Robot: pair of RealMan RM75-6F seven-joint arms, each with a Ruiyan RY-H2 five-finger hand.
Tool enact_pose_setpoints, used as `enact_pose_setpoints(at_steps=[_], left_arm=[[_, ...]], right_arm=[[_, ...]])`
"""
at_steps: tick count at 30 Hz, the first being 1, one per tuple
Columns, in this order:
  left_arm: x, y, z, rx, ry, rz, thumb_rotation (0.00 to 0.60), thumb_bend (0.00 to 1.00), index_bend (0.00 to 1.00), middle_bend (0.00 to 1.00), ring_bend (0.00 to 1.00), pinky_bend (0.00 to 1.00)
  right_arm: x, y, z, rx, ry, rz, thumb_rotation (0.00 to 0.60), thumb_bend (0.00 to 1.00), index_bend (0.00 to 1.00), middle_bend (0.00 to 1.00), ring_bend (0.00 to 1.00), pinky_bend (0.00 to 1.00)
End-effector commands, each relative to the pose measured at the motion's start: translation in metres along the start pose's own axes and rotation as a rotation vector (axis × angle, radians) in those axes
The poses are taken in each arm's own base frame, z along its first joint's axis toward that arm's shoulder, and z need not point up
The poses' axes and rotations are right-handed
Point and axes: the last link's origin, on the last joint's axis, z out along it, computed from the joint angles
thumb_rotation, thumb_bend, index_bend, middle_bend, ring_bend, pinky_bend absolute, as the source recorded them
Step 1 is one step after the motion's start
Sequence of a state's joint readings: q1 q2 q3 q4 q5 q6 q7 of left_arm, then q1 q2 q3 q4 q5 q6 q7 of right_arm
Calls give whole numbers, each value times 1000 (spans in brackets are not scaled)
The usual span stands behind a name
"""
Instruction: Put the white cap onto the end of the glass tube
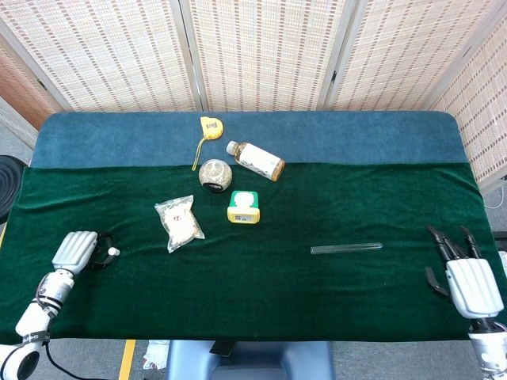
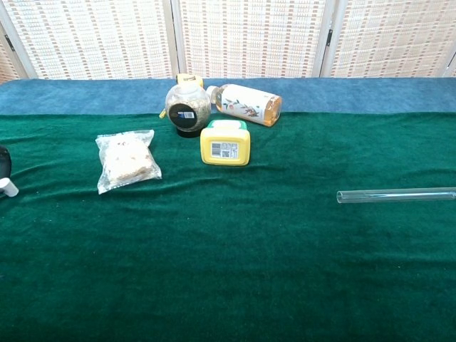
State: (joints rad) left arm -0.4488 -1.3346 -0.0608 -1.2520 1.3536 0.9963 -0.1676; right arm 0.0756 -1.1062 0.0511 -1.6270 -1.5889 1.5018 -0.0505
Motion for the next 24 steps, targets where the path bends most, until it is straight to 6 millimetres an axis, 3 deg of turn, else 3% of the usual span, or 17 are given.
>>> enact_pose_setpoints(at_steps=[1, 8, 11, 14, 19, 24], left_arm=[[14, 11, -5, -48, 47, -91, 600, 473, 611, 1000, 943, 896], [30, 32, -19, -142, 107, -155, 600, 483, 630, 1000, 943, 896], [33, 38, -26, -170, 118, -157, 600, 483, 630, 1000, 943, 896], [35, 41, -32, -186, 120, -159, 600, 483, 630, 1000, 943, 896], [34, 43, -38, -192, 113, -158, 600, 483, 629, 1000, 943, 896], [31, 42, -40, -185, 95, -159, 600, 483, 629, 1000, 943, 896]], right_arm=[[3, -17, 18, 82, -18, -49, 600, 518, 109, 312, 422, 193], [-9, -67, 60, 241, -93, -140, 600, 514, 218, 606, 736, 566], [-20, -79, 74, 257, -123, -144, 600, 500, 260, 743, 864, 753], [-33, -86, 85, 252, -163, -148, 600, 488, 297, 834, 966, 871], [-57, -88, 100, 225, -250, -164, 600, 442, 336, 921, 1000, 971], [-74, -87, 111, 186, -301, -170, 600, 386, 336, 938, 1000, 981]])
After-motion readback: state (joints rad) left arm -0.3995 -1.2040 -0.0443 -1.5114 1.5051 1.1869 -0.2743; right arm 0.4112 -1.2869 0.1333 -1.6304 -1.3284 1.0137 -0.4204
